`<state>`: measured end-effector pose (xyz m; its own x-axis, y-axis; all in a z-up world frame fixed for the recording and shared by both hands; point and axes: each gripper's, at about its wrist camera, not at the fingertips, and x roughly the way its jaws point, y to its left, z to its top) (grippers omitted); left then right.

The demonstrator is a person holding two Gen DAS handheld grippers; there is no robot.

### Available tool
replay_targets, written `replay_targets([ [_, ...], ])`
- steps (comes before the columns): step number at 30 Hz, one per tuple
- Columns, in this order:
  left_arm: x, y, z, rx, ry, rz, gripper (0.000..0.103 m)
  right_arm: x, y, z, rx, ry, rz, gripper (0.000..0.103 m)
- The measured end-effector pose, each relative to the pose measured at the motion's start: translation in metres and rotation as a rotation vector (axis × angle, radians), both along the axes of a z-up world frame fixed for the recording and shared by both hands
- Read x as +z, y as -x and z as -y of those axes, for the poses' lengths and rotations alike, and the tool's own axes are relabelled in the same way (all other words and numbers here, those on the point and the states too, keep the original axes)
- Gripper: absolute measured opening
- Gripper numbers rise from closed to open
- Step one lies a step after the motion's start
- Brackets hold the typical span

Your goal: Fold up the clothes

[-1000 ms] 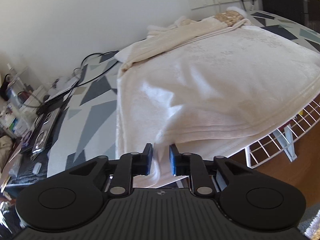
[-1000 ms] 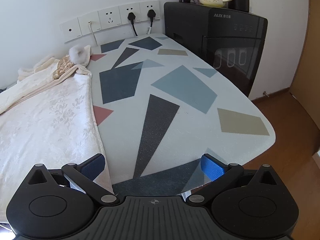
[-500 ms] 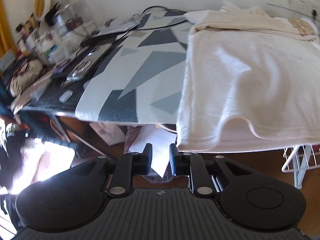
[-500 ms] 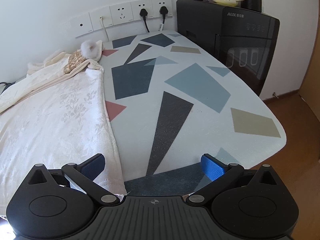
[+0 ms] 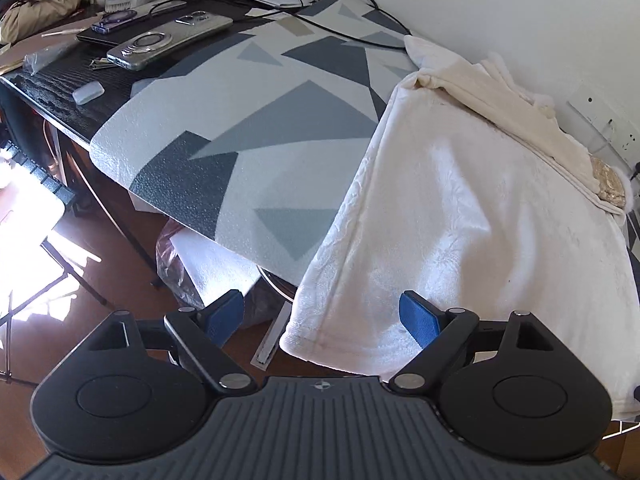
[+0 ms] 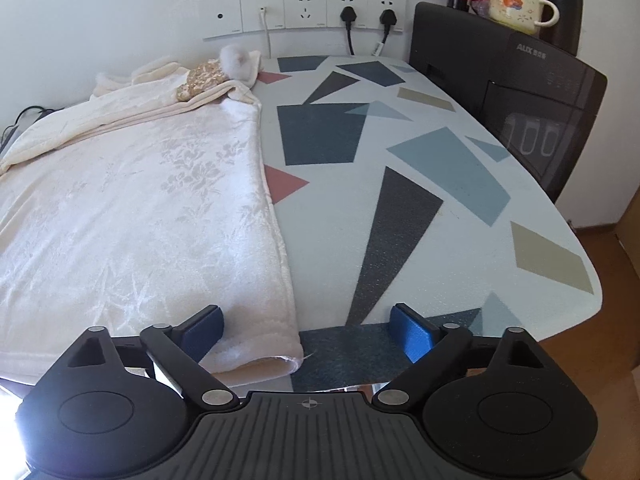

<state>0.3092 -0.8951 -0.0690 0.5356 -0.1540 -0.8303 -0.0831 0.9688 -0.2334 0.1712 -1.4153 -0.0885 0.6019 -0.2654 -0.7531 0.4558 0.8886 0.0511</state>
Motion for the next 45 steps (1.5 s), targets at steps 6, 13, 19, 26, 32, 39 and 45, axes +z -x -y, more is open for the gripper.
replay_targets([
  [6, 0.008, -0.001, 0.005, -0.035, 0.012, -0.041, 0.034, 0.008, -0.003, -0.003, 0.059, -0.050, 0.015, 0.018],
  [13, 0.035, 0.005, -0.021, 0.035, -0.021, 0.015, 0.012, 0.024, 0.011, 0.016, -0.009, -0.129, 0.094, 0.006],
  [19, 0.036, 0.015, -0.026, 0.069, 0.013, -0.007, 0.012, 0.032, 0.029, 0.025, -0.001, -0.179, 0.110, 0.006],
  [26, 0.045, 0.052, -0.047, 0.243, 0.171, -0.041, 0.012, 0.044, 0.069, 0.024, 0.011, -0.242, 0.134, 0.006],
  [32, 0.058, 0.094, -0.042, 0.294, 0.085, -0.020, 0.012, 0.040, 0.110, 0.022, 0.036, -0.297, 0.093, 0.006],
  [39, 0.091, 0.085, -0.029, 0.246, 0.129, 0.190, 0.001, 0.051, 0.119, 0.034, 0.017, -0.362, 0.182, 0.006],
  [45, 0.154, 0.027, 0.003, 0.140, 0.123, 0.443, 0.001, 0.102, 0.068, 0.058, 0.069, -0.344, 0.379, 0.006],
])
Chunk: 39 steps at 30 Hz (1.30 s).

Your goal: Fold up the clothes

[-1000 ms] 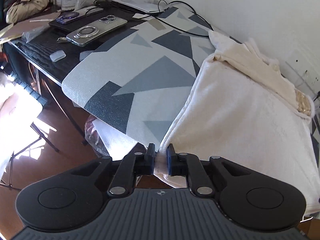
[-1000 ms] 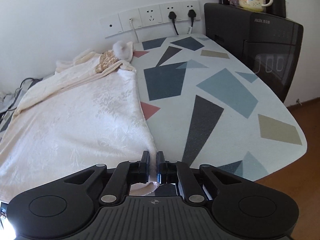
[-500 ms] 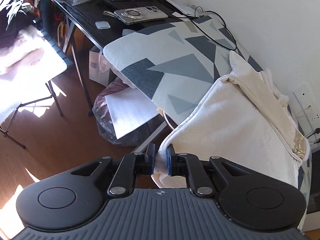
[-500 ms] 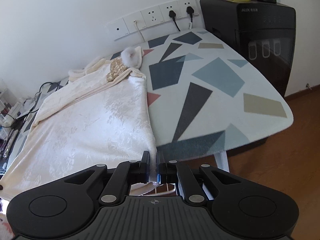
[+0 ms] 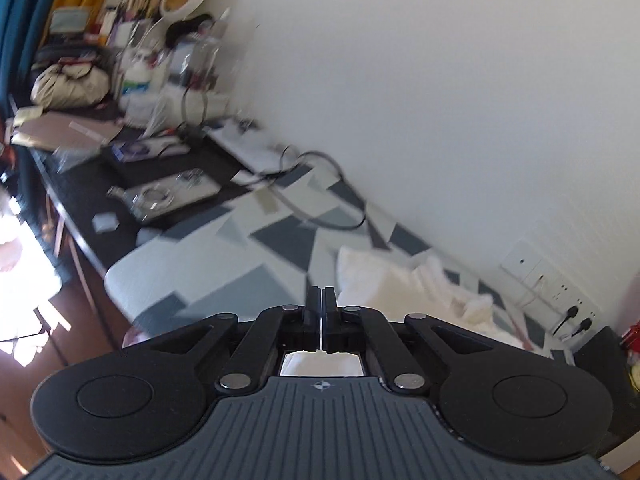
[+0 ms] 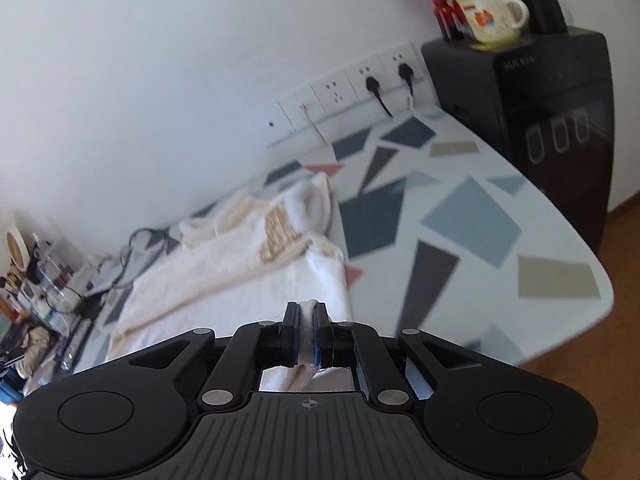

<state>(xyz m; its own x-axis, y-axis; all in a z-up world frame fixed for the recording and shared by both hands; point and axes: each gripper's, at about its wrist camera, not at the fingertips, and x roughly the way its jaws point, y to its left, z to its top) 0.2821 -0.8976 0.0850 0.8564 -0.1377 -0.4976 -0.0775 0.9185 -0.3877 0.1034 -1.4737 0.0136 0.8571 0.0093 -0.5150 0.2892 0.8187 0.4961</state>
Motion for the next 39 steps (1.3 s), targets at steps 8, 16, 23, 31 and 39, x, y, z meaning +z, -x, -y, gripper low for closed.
replay_targets([
  [8, -0.052, -0.011, 0.004, -0.098, 0.001, -0.102, 0.064, 0.009, -0.027, -0.006, 0.040, 0.062, -0.034, 0.006],
  [16, -0.163, 0.044, -0.015, -0.282, -0.077, -0.242, 0.071, -0.011, -0.029, -0.006, 0.035, 0.130, -0.207, 0.006],
  [23, -0.207, 0.043, -0.013, -0.408, -0.156, -0.282, 0.071, -0.016, -0.034, -0.012, 0.015, 0.189, -0.284, 0.006],
  [31, -0.226, 0.034, 0.001, -0.568, -0.258, -0.192, 0.071, -0.020, -0.026, -0.028, -0.083, 0.222, -0.315, 0.006],
  [39, -0.251, 0.016, 0.020, -0.718, -0.256, -0.164, 0.071, -0.024, -0.010, -0.053, -0.203, 0.237, -0.327, 0.006],
])
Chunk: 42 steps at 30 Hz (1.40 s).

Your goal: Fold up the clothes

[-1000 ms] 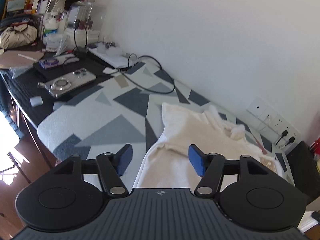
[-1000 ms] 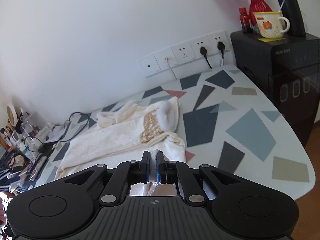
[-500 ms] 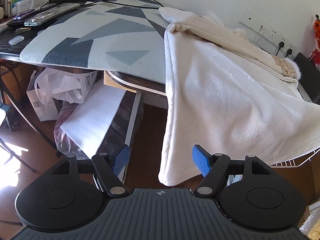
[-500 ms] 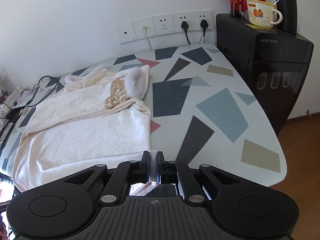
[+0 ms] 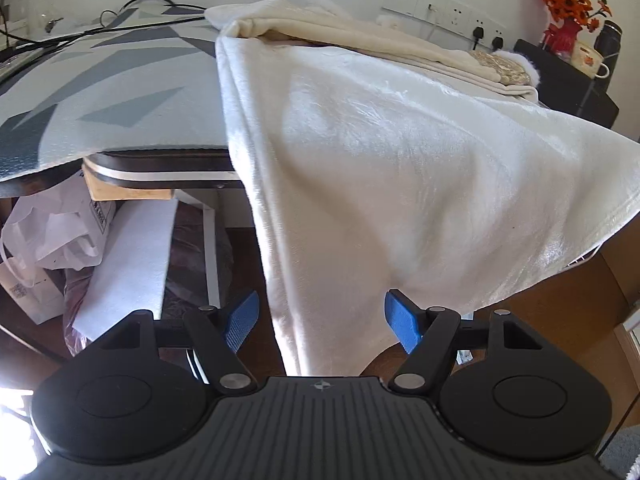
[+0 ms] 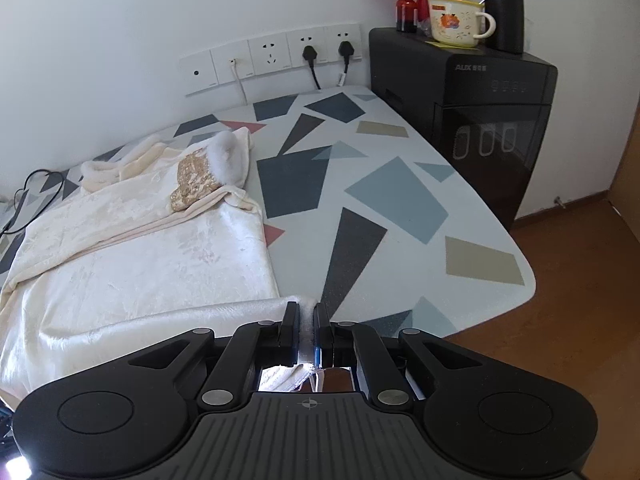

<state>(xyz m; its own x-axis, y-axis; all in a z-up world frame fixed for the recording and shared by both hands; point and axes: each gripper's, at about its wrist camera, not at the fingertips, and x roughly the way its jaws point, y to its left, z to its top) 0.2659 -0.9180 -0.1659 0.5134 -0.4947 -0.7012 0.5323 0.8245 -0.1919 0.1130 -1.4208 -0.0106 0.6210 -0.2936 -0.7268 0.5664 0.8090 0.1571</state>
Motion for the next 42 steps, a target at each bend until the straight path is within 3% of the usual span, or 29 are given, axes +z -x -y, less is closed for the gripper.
replay_targets([
  [1, -0.002, -0.003, 0.003, -0.015, -0.007, -0.013, 0.066, 0.000, 0.002, -0.004, -0.013, 0.003, 0.001, 0.006],
  [2, -0.002, -0.004, 0.004, -0.031, -0.012, -0.026, 0.045, 0.000, 0.004, -0.007, -0.024, 0.006, -0.001, 0.006],
  [4, 0.002, -0.005, 0.002, -0.065, -0.019, -0.052, 0.011, 0.001, 0.008, -0.013, -0.043, 0.011, -0.007, 0.006],
  [6, 0.007, -0.004, -0.001, -0.095, -0.021, -0.072, 0.008, 0.003, 0.014, -0.019, -0.058, 0.011, -0.004, 0.006],
  [8, 0.019, 0.003, -0.015, -0.103, 0.009, -0.071, 0.007, 0.006, 0.019, -0.023, -0.074, 0.003, 0.008, 0.006],
  [12, 0.063, 0.019, -0.050, -0.069, 0.160, -0.067, 0.006, 0.016, 0.031, -0.036, -0.088, -0.018, 0.053, 0.006],
  [16, 0.120, 0.022, -0.083, 0.074, 0.342, -0.012, 0.006, 0.034, 0.037, -0.052, -0.087, -0.054, 0.145, 0.006],
  [20, 0.157, 0.008, -0.096, 0.185, 0.495, -0.007, 0.006, 0.059, 0.038, -0.067, -0.068, -0.089, 0.266, 0.006],
  [25, 0.179, 0.001, -0.107, 0.135, 0.552, -0.026, 0.006, 0.085, 0.044, -0.079, -0.047, -0.098, 0.352, 0.006],
  [30, 0.158, 0.013, -0.129, 0.183, 0.541, -0.145, 0.006, 0.074, 0.065, -0.076, -0.113, -0.132, 0.319, 0.006],
  [33, 0.152, 0.014, -0.139, 0.230, 0.574, -0.187, 0.006, 0.065, 0.073, -0.070, -0.170, -0.169, 0.314, 0.006],
  [42, 0.173, -0.048, -0.114, 0.243, 0.644, -0.214, 0.006, 0.093, 0.030, -0.034, -0.150, -0.120, 0.430, 0.000],
])
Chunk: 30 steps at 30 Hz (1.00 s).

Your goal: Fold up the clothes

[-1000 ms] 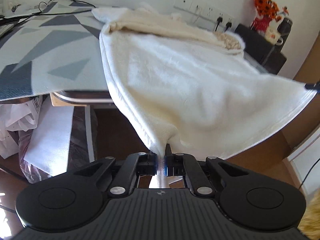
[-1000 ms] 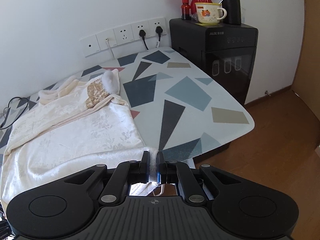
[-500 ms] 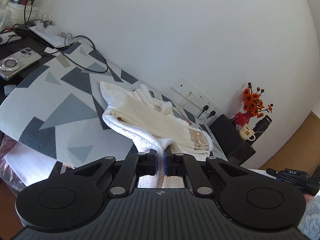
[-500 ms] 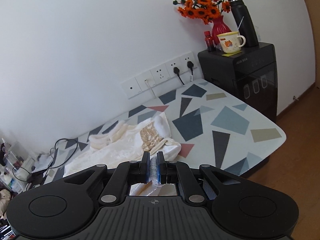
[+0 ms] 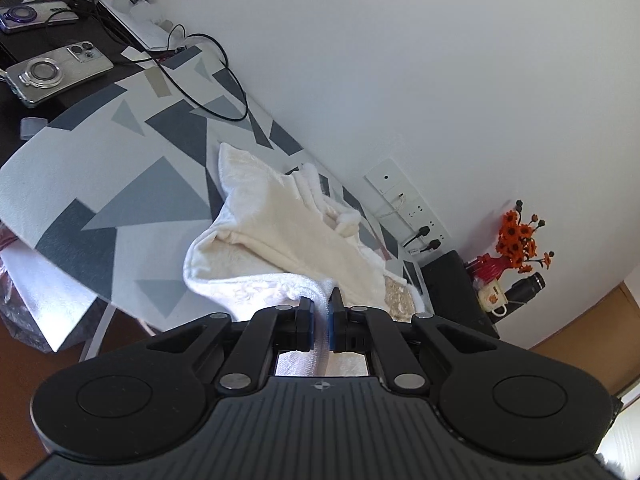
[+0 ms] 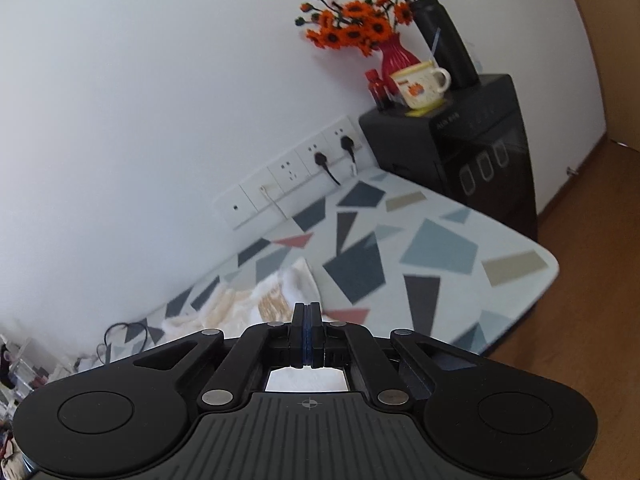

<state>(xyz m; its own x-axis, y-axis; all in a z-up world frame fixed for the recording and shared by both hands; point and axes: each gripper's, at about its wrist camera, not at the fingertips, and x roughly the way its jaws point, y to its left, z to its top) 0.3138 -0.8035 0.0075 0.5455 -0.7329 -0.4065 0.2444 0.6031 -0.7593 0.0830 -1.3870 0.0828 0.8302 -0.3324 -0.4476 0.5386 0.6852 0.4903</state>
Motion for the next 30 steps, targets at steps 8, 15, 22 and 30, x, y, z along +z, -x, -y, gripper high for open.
replay_targets([
  [8, 0.018, -0.025, 0.035, 0.008, -0.061, 0.027, 0.006, -0.050, -0.047, 0.017, 0.224, -0.026, -0.175, 0.033],
  [15, 0.017, -0.031, 0.038, 0.021, -0.163, -0.031, 0.006, -0.186, -0.016, -0.039, 0.345, -0.071, -0.416, 0.047],
  [22, 0.019, -0.033, 0.045, 0.021, -0.272, -0.056, 0.006, -0.259, 0.002, -0.083, 0.380, 0.022, -0.368, 0.082],
  [30, 0.023, -0.033, 0.054, 0.012, -0.364, -0.054, 0.006, -0.302, -0.008, -0.076, 0.370, -0.101, -0.187, 0.060],
])
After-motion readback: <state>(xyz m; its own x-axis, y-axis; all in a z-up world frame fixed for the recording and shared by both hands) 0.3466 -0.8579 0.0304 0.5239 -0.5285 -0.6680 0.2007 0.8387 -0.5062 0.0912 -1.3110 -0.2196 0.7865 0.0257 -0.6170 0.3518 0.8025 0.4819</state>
